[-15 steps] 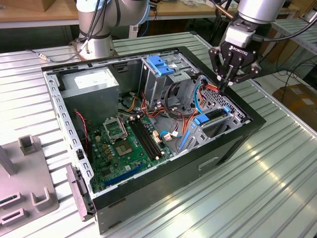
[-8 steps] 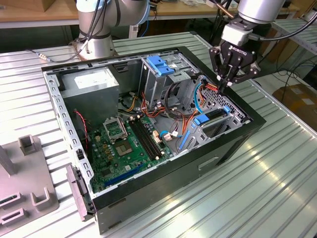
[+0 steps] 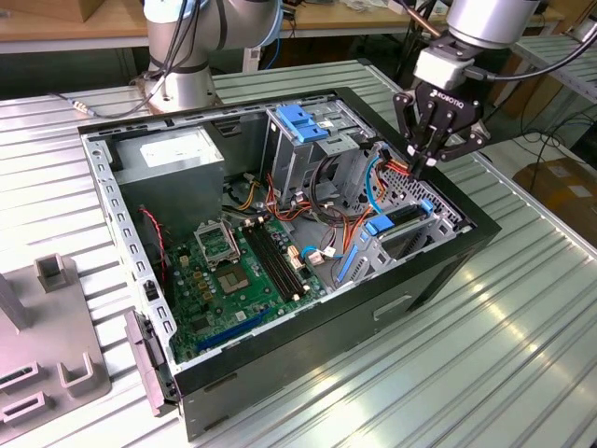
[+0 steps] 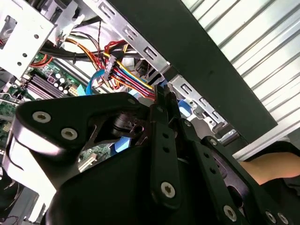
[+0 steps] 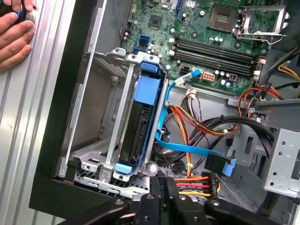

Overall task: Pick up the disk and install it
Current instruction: 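Insert the first disk wire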

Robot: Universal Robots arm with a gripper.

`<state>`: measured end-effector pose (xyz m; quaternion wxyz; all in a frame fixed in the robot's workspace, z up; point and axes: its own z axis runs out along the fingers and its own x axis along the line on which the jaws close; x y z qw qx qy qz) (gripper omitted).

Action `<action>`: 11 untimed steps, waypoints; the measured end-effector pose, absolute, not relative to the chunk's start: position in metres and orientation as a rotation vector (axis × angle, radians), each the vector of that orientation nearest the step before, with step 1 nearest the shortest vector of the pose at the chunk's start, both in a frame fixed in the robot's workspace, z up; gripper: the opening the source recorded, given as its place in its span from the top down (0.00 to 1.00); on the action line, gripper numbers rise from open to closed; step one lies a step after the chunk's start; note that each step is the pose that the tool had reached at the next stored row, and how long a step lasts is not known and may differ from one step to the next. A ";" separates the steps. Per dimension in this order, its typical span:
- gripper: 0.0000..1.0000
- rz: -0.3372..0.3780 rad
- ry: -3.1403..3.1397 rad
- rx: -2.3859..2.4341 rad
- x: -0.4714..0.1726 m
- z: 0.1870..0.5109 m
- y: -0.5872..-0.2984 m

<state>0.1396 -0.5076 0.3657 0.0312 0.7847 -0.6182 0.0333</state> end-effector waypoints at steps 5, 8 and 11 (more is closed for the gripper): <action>0.83 0.099 -2.002 2.334 0.139 0.364 -0.508; 0.83 0.097 -2.029 2.310 0.138 0.364 -0.508; 0.83 0.096 -2.031 2.310 0.133 0.364 -0.509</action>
